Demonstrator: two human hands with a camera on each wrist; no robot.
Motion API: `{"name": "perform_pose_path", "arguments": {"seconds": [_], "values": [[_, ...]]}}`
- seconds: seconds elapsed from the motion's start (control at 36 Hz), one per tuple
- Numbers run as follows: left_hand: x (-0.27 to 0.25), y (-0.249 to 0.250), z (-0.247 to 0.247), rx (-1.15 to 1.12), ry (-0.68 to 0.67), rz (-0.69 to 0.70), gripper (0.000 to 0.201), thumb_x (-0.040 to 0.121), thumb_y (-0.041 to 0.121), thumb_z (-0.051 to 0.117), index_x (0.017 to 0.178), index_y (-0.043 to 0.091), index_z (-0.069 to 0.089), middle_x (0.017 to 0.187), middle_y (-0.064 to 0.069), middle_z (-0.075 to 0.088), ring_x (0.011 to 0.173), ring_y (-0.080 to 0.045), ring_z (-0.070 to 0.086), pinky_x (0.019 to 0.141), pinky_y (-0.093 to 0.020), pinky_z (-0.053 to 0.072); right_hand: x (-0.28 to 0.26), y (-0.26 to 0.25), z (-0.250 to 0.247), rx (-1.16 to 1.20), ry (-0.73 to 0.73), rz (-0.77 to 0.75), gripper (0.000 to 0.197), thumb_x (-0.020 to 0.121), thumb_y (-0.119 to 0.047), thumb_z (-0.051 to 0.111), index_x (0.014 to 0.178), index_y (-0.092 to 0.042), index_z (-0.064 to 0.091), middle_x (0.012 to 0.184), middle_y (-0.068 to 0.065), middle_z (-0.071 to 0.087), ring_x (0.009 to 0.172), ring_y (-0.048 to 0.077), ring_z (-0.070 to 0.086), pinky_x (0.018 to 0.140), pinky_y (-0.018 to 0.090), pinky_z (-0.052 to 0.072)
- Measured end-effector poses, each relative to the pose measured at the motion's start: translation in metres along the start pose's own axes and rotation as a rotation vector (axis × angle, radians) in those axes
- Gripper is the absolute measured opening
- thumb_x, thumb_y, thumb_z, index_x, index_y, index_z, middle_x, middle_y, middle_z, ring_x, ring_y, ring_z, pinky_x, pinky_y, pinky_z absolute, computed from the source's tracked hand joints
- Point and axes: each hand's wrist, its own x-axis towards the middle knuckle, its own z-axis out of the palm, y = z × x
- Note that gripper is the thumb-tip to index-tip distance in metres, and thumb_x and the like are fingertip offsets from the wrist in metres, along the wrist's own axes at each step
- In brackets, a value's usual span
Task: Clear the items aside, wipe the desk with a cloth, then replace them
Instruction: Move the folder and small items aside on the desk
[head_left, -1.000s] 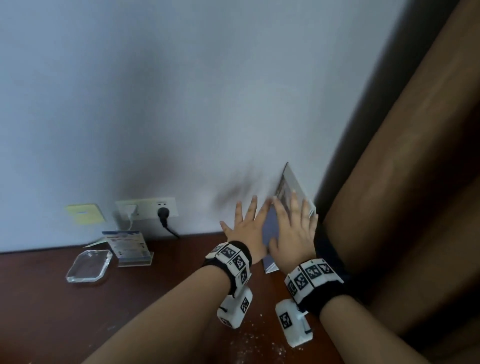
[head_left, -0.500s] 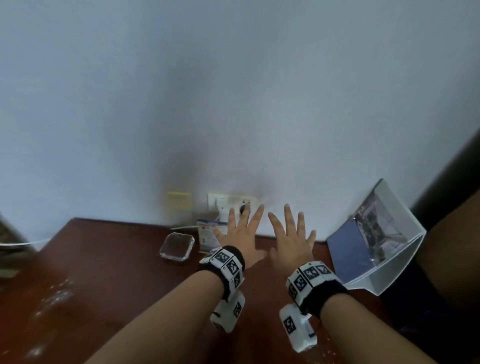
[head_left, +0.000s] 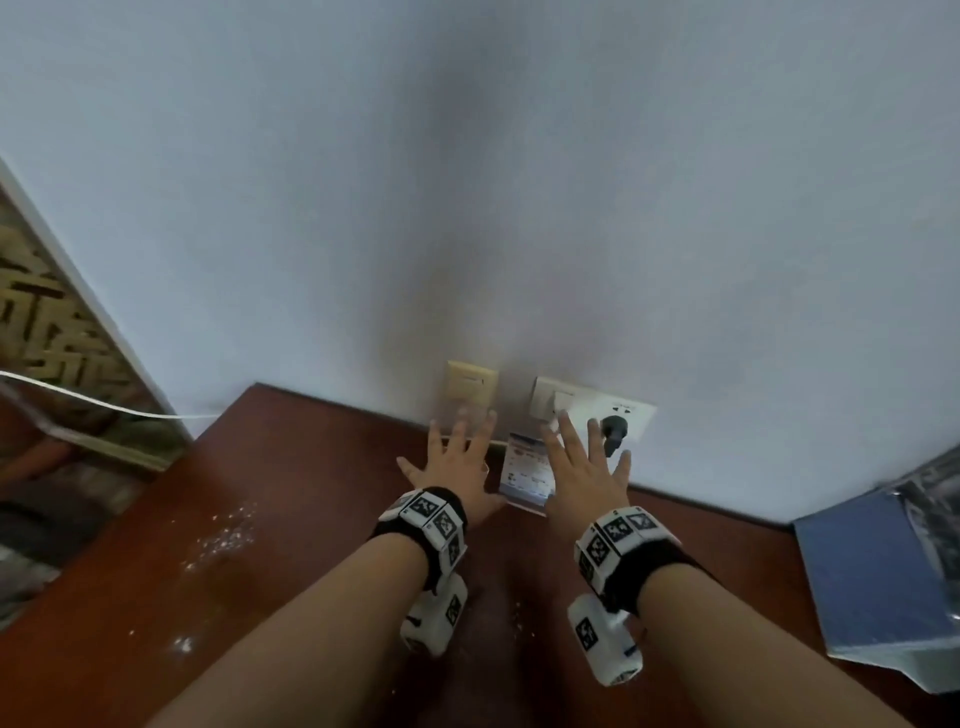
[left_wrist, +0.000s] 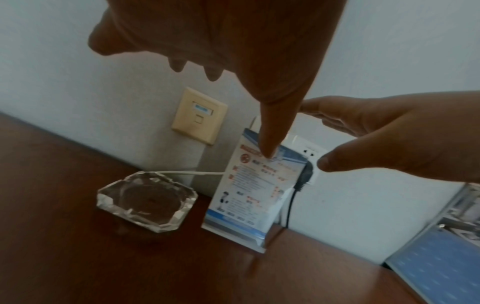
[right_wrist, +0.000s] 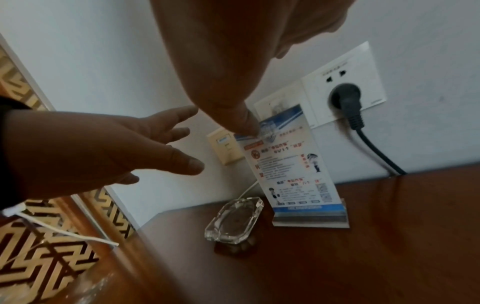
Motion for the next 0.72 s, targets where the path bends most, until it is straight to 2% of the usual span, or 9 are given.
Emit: {"name": "perform_pose_path", "arguments": {"seconds": [0.08, 0.17, 0.28, 0.39, 0.47, 0.56, 0.64, 0.67, 0.72], "values": [[0.015, -0.016, 0.009, -0.003, 0.014, -0.052, 0.101, 0.085, 0.055, 0.068, 0.154, 0.047, -0.006, 0.166, 0.005, -0.012, 0.151, -0.031, -0.017, 0.109, -0.078, 0.007, 0.015, -0.005, 0.010, -0.038, -0.003, -0.033, 0.086, 0.091, -0.018, 0.048, 0.150, -0.030, -0.013, 0.156, -0.005, -0.026, 0.143, 0.025, -0.026, 0.112, 0.063, -0.009], [0.030, -0.024, 0.019, -0.021, -0.010, -0.102, 0.103, 0.084, 0.054, 0.069, 0.154, 0.047, -0.007, 0.166, 0.003, -0.015, 0.151, -0.032, -0.015, 0.110, -0.077, 0.008, 0.029, -0.008, 0.018, -0.080, 0.004, -0.057, 0.086, 0.090, -0.018, 0.048, 0.150, -0.027, -0.014, 0.156, -0.002, -0.026, 0.142, 0.025, -0.026, 0.111, 0.062, -0.013], [0.049, -0.025, 0.031, -0.064, -0.049, -0.159, 0.109, 0.082, 0.055, 0.072, 0.153, 0.048, -0.011, 0.166, 0.001, -0.016, 0.152, -0.031, -0.013, 0.110, -0.075, 0.009, 0.041, -0.005, 0.030, -0.072, 0.020, -0.091, 0.087, 0.090, -0.015, 0.046, 0.150, -0.021, -0.017, 0.157, 0.000, -0.025, 0.143, 0.021, -0.025, 0.110, 0.051, -0.016], [0.070, -0.025, 0.046, -0.088, -0.095, -0.199, 0.110, 0.081, 0.059, 0.070, 0.155, 0.044, -0.011, 0.166, -0.004, -0.013, 0.152, -0.034, -0.011, 0.113, -0.072, 0.008, 0.044, -0.003, 0.047, -0.026, 0.062, -0.097, 0.090, 0.086, -0.009, 0.041, 0.140, -0.019, -0.031, 0.154, 0.001, -0.031, 0.139, 0.019, -0.031, 0.111, 0.046, -0.019], [0.082, -0.025, 0.055, -0.069, -0.108, -0.217, 0.112, 0.081, 0.059, 0.070, 0.155, 0.042, -0.012, 0.166, -0.008, -0.013, 0.151, -0.036, -0.011, 0.113, -0.071, 0.007, 0.044, 0.000, 0.055, -0.008, 0.097, -0.117, 0.093, 0.084, -0.011, 0.043, 0.138, -0.017, -0.032, 0.152, 0.000, -0.034, 0.139, 0.020, -0.032, 0.110, 0.046, -0.021], [0.092, -0.027, 0.061, -0.063, -0.104, -0.249, 0.110, 0.082, 0.057, 0.069, 0.155, 0.040, -0.011, 0.166, -0.009, -0.012, 0.151, -0.036, -0.011, 0.114, -0.070, 0.007, 0.047, 0.002, 0.058, 0.002, 0.158, -0.139, 0.093, 0.082, -0.011, 0.046, 0.143, -0.018, -0.024, 0.153, 0.000, -0.027, 0.141, 0.021, -0.026, 0.111, 0.046, -0.018], [0.100, -0.031, 0.068, -0.071, -0.097, -0.282, 0.105, 0.085, 0.055, 0.066, 0.155, 0.041, -0.011, 0.166, -0.009, -0.011, 0.151, -0.037, -0.010, 0.115, -0.069, 0.007, 0.050, 0.005, 0.060, -0.032, 0.158, -0.147, 0.094, 0.082, -0.013, 0.049, 0.145, -0.017, -0.020, 0.154, 0.000, -0.025, 0.142, 0.020, -0.021, 0.113, 0.046, -0.015], [0.103, -0.033, 0.071, -0.072, -0.098, -0.293, 0.107, 0.084, 0.056, 0.067, 0.155, 0.042, -0.012, 0.166, -0.010, -0.011, 0.151, -0.038, -0.008, 0.116, -0.067, 0.007, 0.051, 0.006, 0.061, -0.042, 0.176, -0.148, 0.097, 0.078, -0.013, 0.054, 0.148, -0.016, -0.011, 0.157, 0.002, -0.016, 0.145, 0.021, -0.013, 0.115, 0.047, -0.011], [0.107, -0.037, 0.076, -0.080, -0.104, -0.316, 0.114, 0.079, 0.058, 0.072, 0.154, 0.042, -0.013, 0.165, -0.013, -0.009, 0.151, -0.039, -0.005, 0.116, -0.065, 0.008, 0.052, 0.008, 0.064, -0.047, 0.211, -0.150, 0.104, 0.062, -0.013, 0.067, 0.151, -0.012, 0.013, 0.159, 0.007, 0.011, 0.146, 0.025, 0.013, 0.116, 0.048, 0.003]]}}
